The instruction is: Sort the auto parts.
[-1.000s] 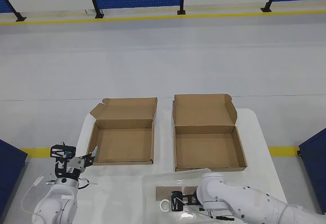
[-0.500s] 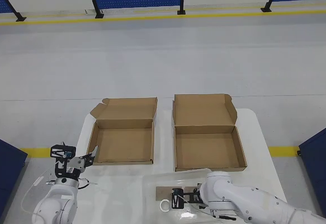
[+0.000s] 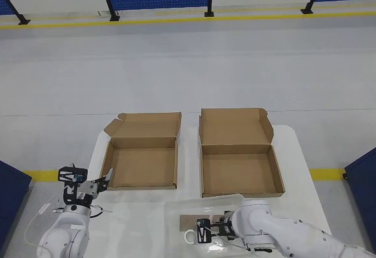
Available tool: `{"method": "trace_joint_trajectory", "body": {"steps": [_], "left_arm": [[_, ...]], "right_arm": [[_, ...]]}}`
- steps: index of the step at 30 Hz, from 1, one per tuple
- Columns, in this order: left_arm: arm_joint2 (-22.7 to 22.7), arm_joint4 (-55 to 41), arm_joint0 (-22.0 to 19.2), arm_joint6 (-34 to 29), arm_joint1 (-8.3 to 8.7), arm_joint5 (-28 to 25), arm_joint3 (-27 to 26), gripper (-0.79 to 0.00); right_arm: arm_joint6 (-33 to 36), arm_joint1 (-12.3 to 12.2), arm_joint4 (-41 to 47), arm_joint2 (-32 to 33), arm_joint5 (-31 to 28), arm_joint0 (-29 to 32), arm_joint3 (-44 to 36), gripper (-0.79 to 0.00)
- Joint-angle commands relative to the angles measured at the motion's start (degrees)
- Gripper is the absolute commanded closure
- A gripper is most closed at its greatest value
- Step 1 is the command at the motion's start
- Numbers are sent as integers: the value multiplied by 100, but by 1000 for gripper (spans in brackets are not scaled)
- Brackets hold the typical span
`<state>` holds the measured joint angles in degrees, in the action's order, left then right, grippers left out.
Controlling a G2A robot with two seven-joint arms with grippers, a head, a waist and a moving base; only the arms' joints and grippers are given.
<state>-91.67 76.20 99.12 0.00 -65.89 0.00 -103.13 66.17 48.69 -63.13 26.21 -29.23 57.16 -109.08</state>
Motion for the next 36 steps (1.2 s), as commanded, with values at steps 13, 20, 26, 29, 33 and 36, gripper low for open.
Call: {"method": "trace_joint_trajectory", "body": {"steps": [13, 20, 26, 29, 33, 36], "left_arm": [[0, 0, 0, 0, 0, 0, 0, -785], [0, 0, 0, 0, 0, 0, 0, -785], [0, 0, 0, 0, 0, 0, 0, -785], [0, 0, 0, 0, 0, 0, 0, -785], [0, 0, 0, 0, 0, 0, 0, -785], [0, 0, 0, 0, 0, 0, 0, -785]], "right_arm": [[978, 303, 462, -259, 90, -234, 378, -108], [1103, 382, 488, -419, 215, -345, 449, -320], [1214, 436, 460, -544, 326, -427, 492, -299], [1302, 454, 428, -594, 414, -453, 471, -283], [1345, 473, 424, -653, 457, -474, 512, -271], [1327, 496, 455, -686, 439, -501, 578, -252]]}}
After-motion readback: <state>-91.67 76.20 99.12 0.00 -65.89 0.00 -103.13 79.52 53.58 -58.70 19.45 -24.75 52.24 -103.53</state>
